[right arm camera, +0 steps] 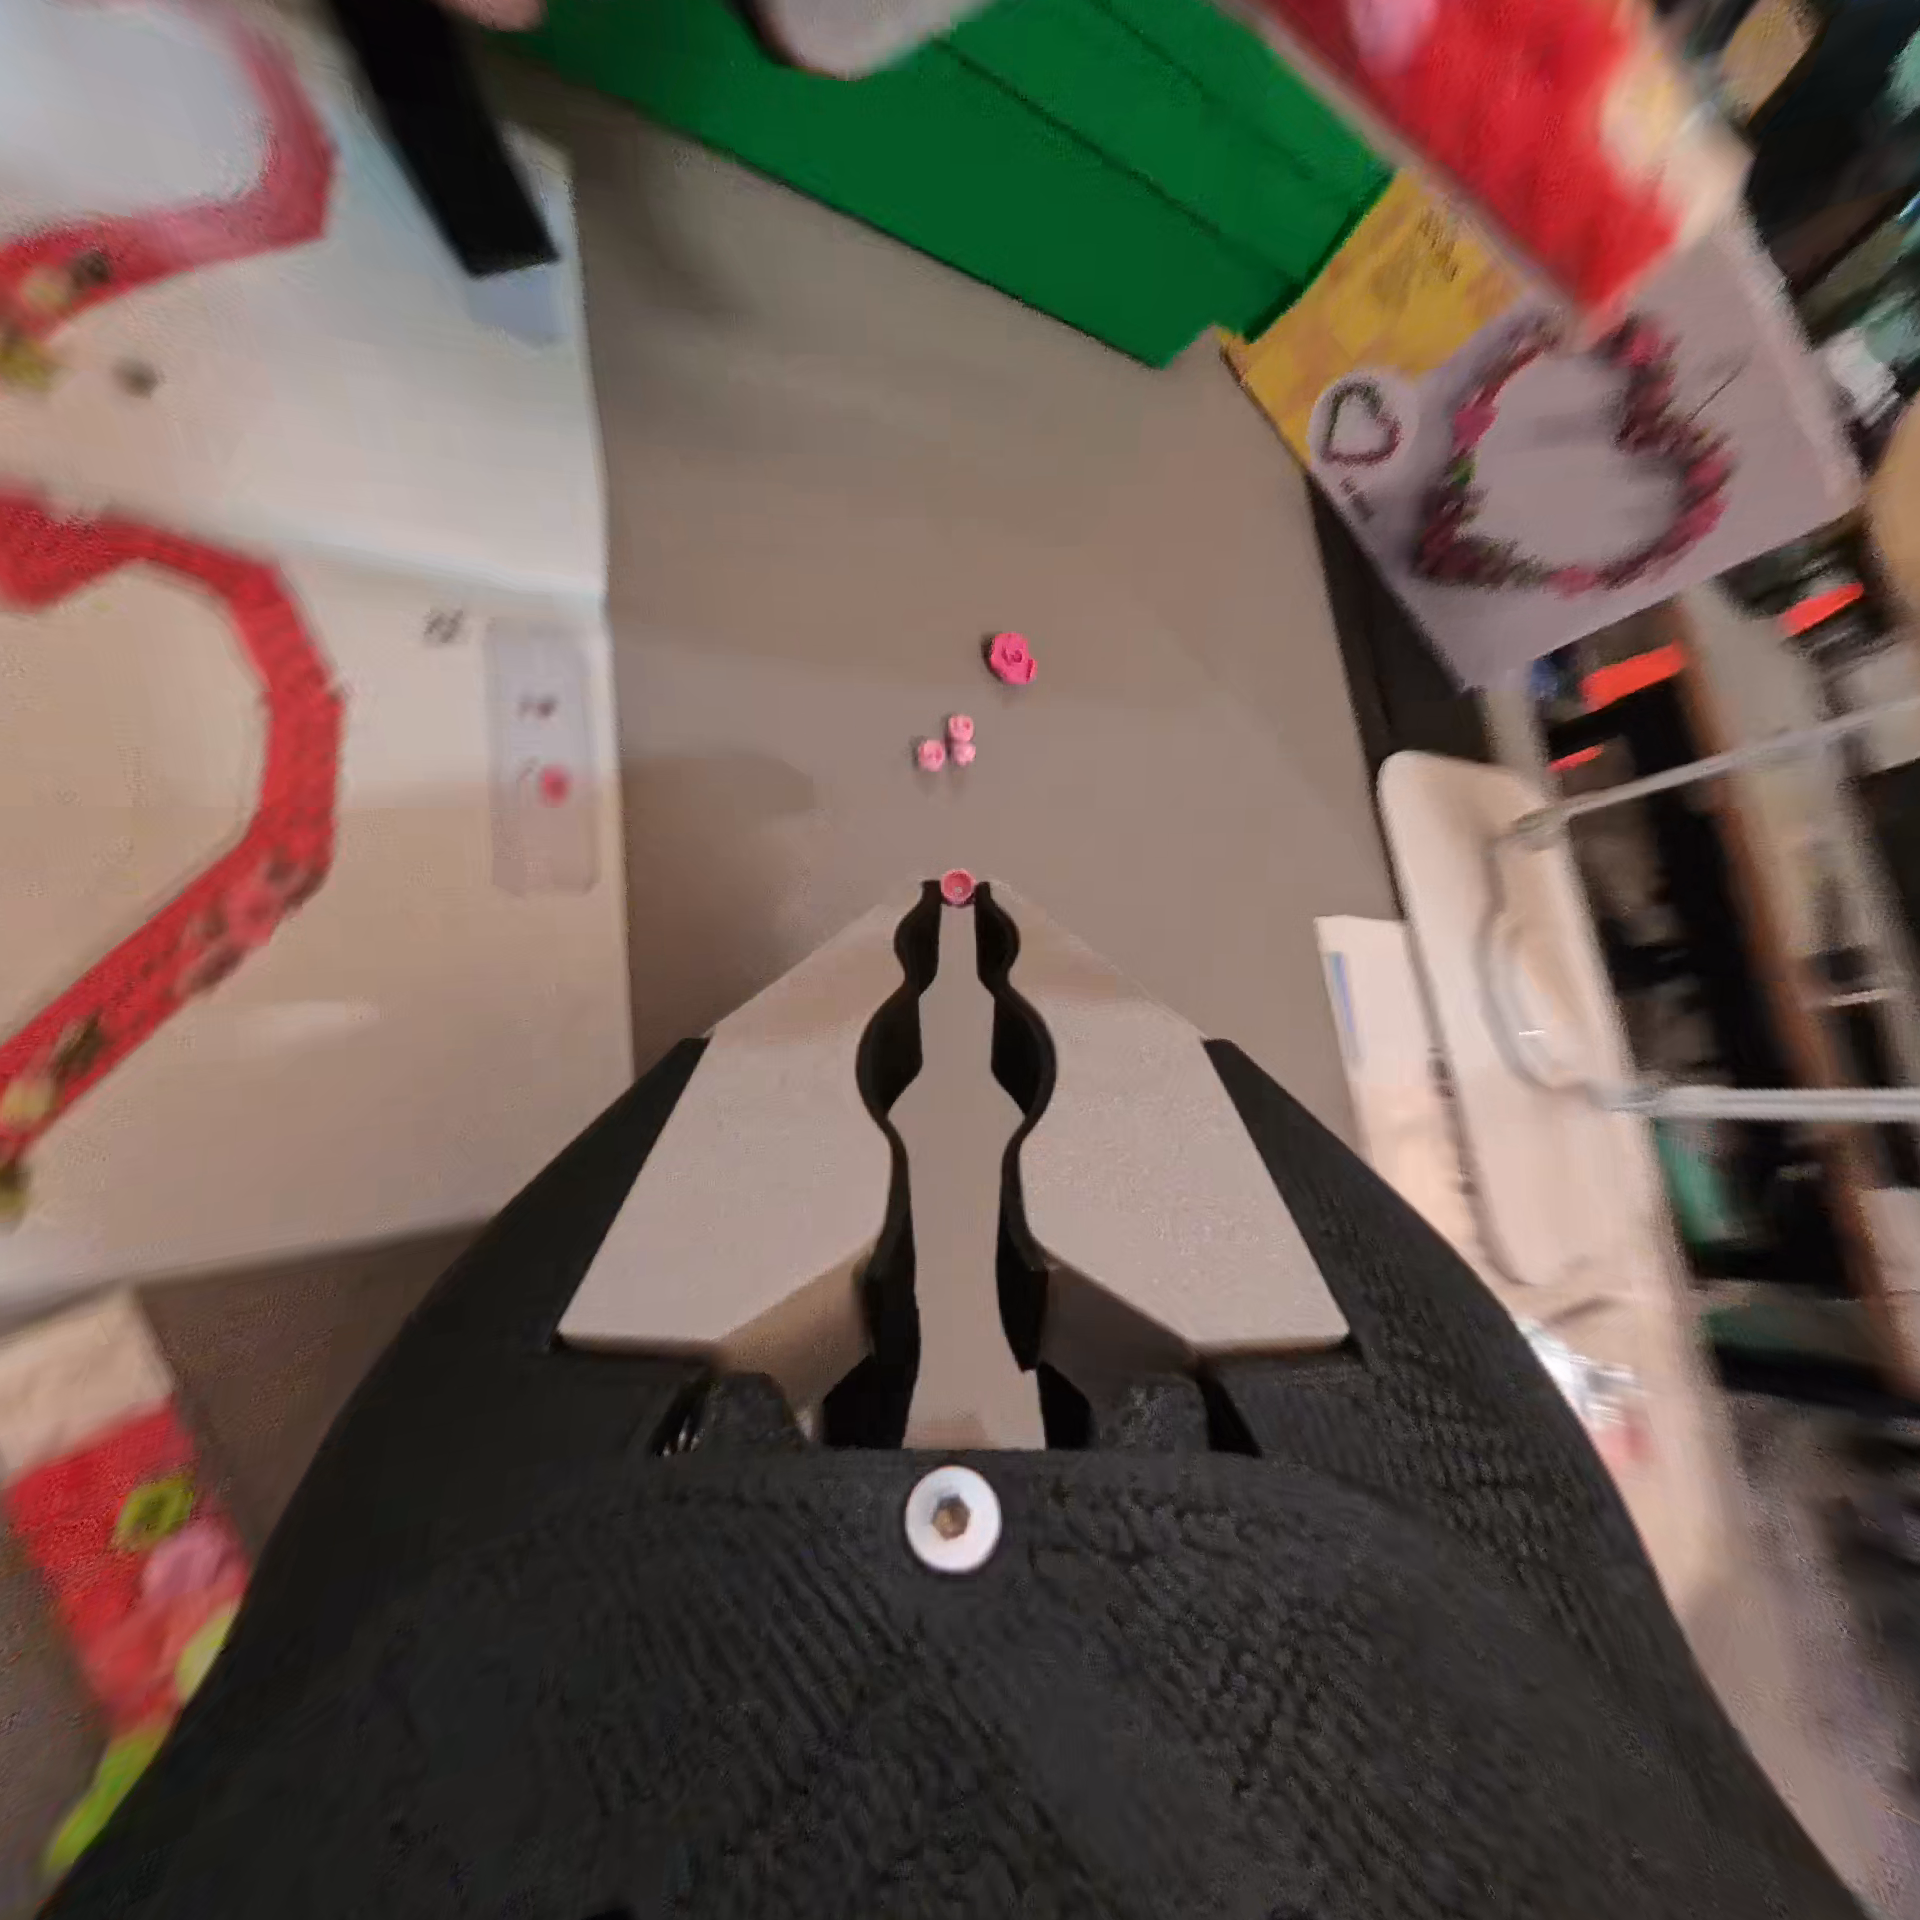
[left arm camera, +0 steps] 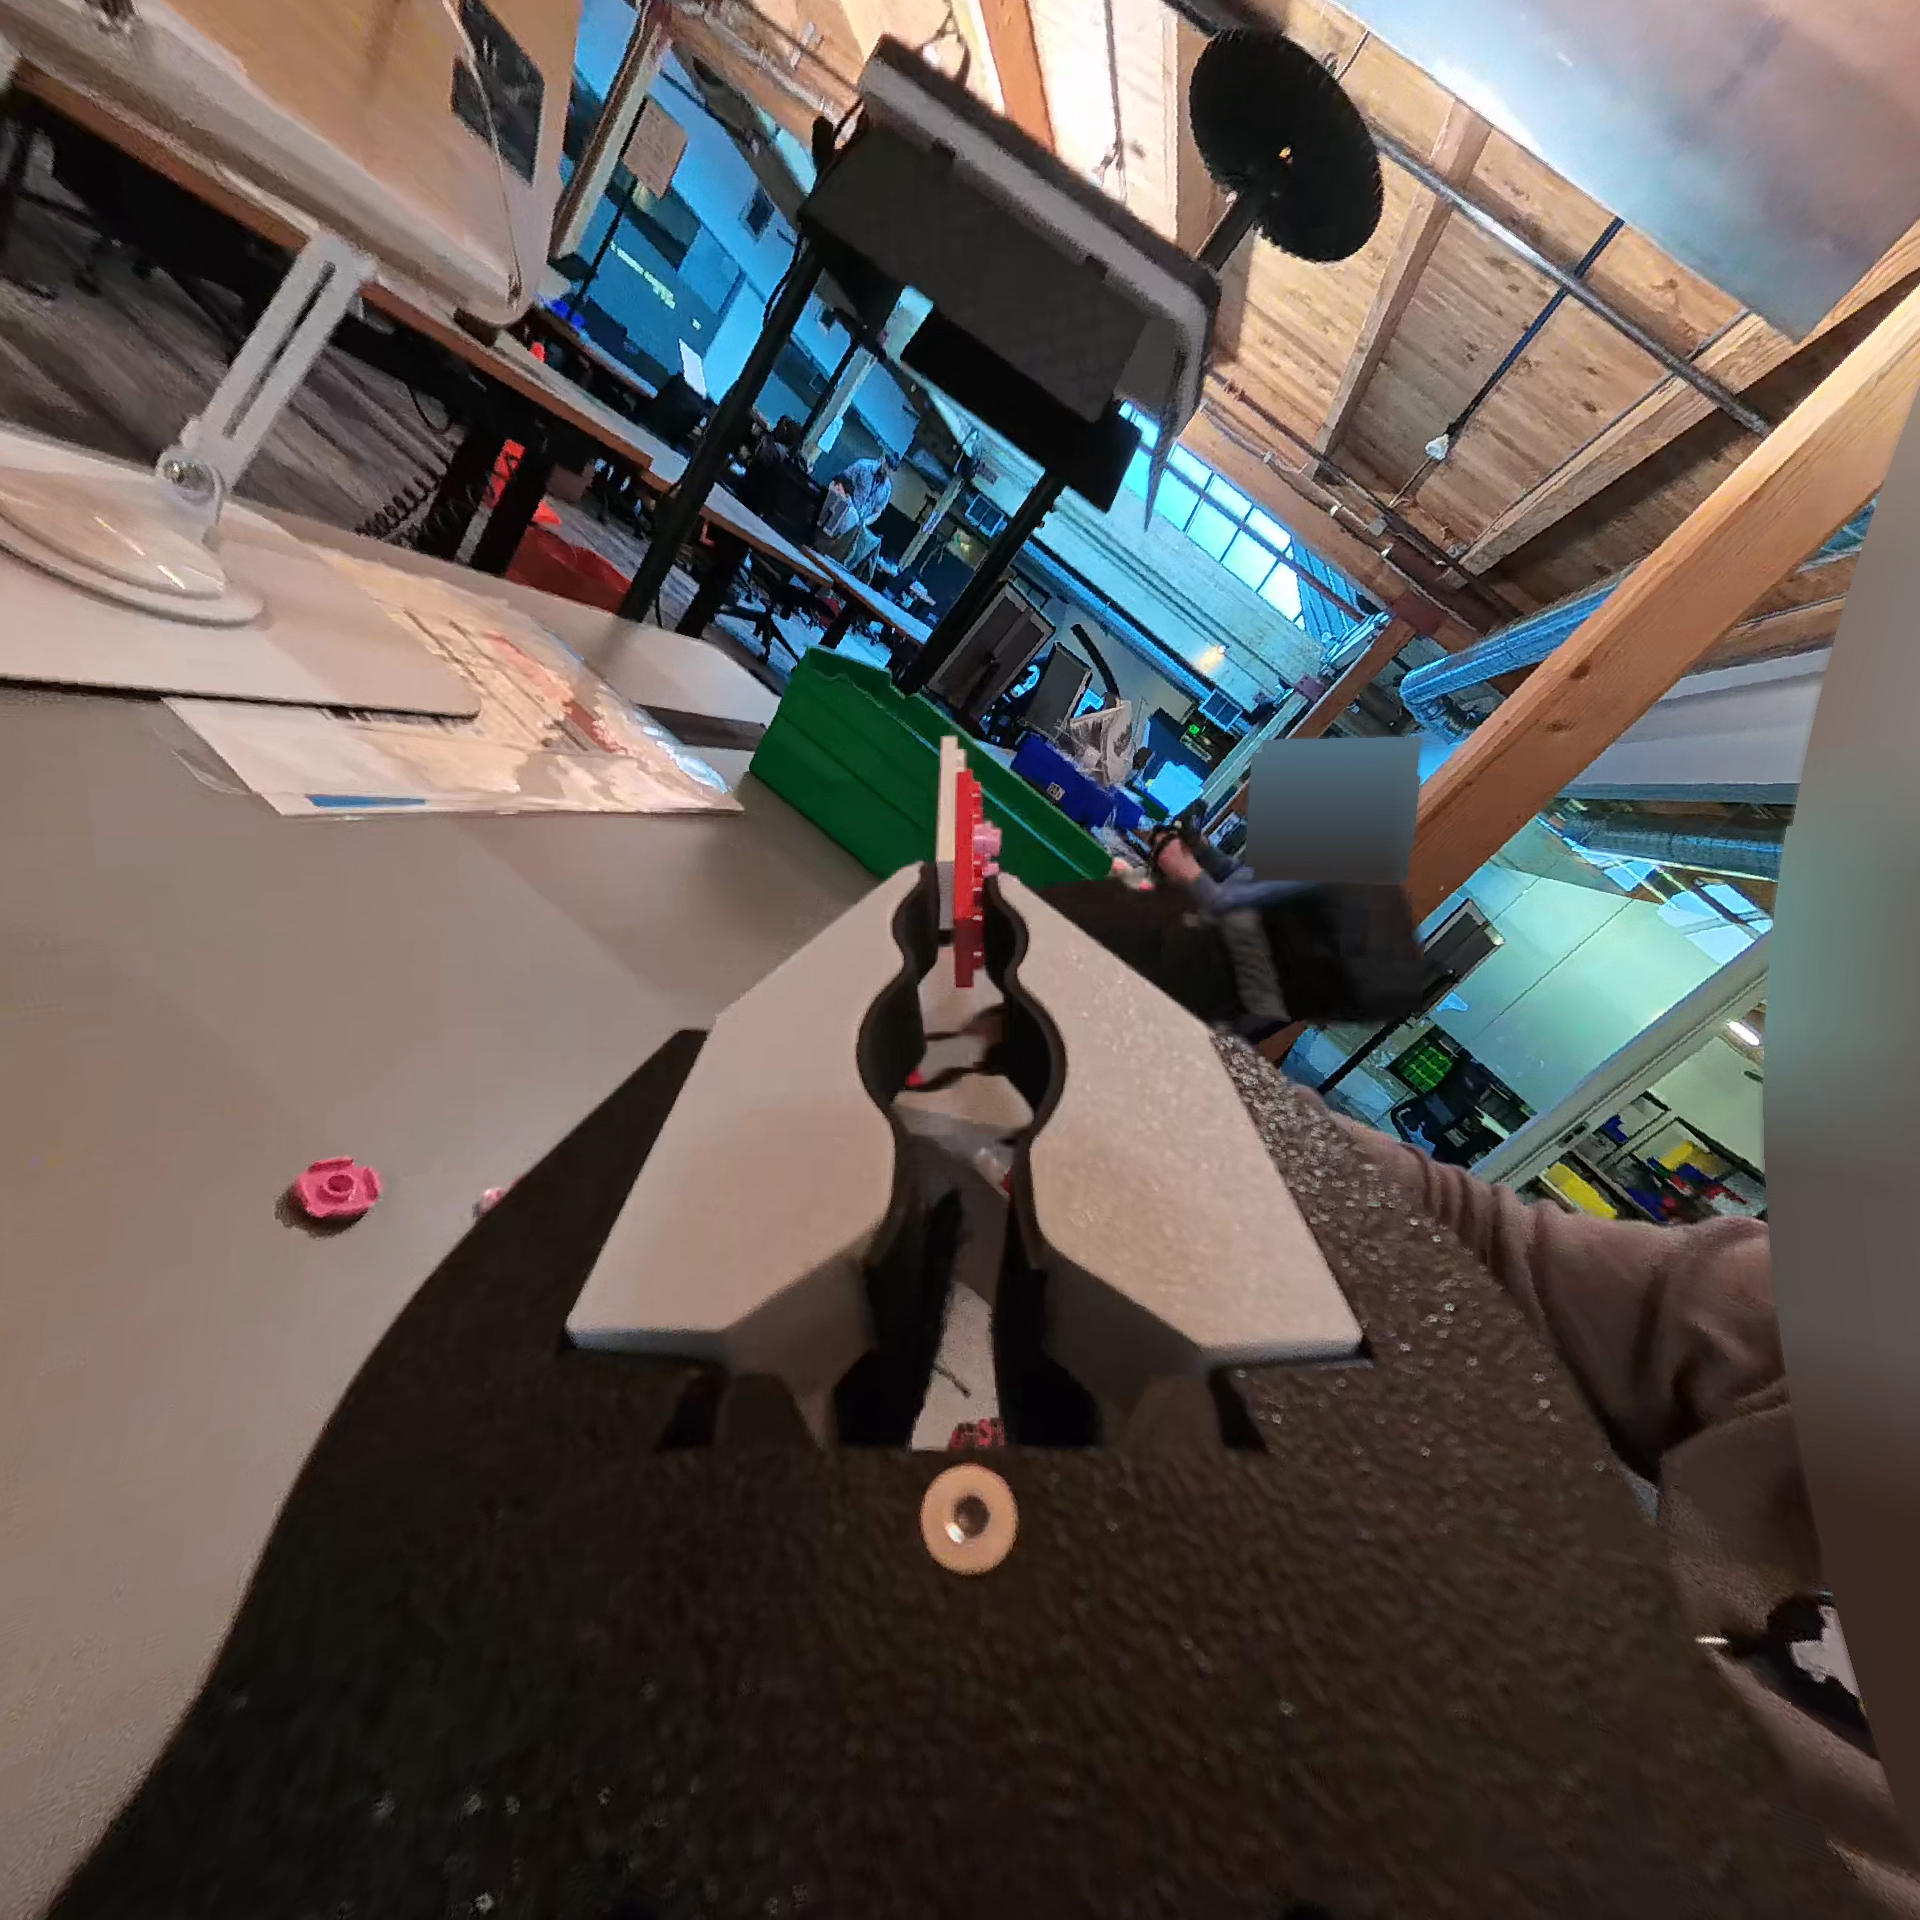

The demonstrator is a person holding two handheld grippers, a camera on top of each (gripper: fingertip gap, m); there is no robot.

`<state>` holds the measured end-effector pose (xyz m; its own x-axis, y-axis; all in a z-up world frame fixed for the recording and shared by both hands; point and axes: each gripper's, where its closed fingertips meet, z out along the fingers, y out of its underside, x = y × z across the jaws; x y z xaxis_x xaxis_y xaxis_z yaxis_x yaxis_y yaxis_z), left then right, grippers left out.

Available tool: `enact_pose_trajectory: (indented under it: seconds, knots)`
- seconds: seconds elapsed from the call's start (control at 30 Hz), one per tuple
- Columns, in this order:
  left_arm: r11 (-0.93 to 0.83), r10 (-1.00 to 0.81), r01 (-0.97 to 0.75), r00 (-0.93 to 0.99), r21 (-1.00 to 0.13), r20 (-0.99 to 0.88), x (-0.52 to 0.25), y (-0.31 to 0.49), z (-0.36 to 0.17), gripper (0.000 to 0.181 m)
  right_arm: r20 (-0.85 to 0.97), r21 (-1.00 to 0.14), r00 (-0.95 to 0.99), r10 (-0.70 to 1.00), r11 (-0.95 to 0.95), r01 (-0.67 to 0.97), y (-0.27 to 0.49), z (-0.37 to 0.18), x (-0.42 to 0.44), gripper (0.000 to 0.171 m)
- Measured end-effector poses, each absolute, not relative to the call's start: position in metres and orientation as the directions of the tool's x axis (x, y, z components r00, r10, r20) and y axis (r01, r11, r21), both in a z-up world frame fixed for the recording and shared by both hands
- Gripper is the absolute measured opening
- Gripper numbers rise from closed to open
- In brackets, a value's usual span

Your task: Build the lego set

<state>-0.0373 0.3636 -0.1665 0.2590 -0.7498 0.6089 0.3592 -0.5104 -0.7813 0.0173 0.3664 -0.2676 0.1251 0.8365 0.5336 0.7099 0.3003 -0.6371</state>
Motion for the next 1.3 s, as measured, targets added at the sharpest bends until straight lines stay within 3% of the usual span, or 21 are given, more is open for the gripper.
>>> enact_pose_trajectory:
  seconds: [0.07,0.2,0.33,0.43,0.7,0.8,1.1,1.3]
  knots:
    - [-0.531,-0.743,0.337,0.258,-0.778,0.618,-0.030,0.362,-0.172,0.006,0.686,-0.507,0.033,0.727,0.444,0.739,0.345,-0.258,0.036,0.004]
    - [-0.571,-0.739,0.267,0.244,-0.776,0.628,-0.010,0.355,-0.184,0.006,0.822,-0.103,-0.283,0.494,0.619,0.779,0.300,-0.263,0.079,0.004]
    - [-0.599,-0.747,0.205,0.206,-0.775,0.632,0.009,0.343,-0.188,0.006,0.713,0.311,-0.641,0.285,0.691,0.653,0.265,-0.282,0.127,0.004]
    - [-0.602,-0.752,0.179,0.201,-0.778,0.628,0.016,0.338,-0.191,0.006,0.583,0.478,-0.793,0.177,0.715,0.511,0.251,-0.296,0.156,0.004]
    - [-0.604,-0.761,0.160,0.178,-0.781,0.624,0.024,0.330,-0.187,0.006,0.291,0.707,-0.952,-0.091,0.691,0.150,0.244,-0.313,0.190,0.004]
    - [-0.599,-0.769,0.152,0.163,-0.786,0.618,0.028,0.325,-0.184,0.006,0.251,0.736,-0.955,-0.156,0.672,0.083,0.239,-0.314,0.190,0.005]
    - [-0.586,-0.785,0.142,0.142,-0.798,0.602,0.031,0.317,-0.177,0.006,0.281,0.699,-0.950,-0.139,0.708,0.103,0.227,-0.311,0.192,0.024]
    - [-0.581,-0.795,0.120,0.127,-0.805,0.593,0.037,0.312,-0.178,0.006,0.510,0.570,-0.856,0.088,0.710,0.413,0.230,-0.295,0.197,0.030]
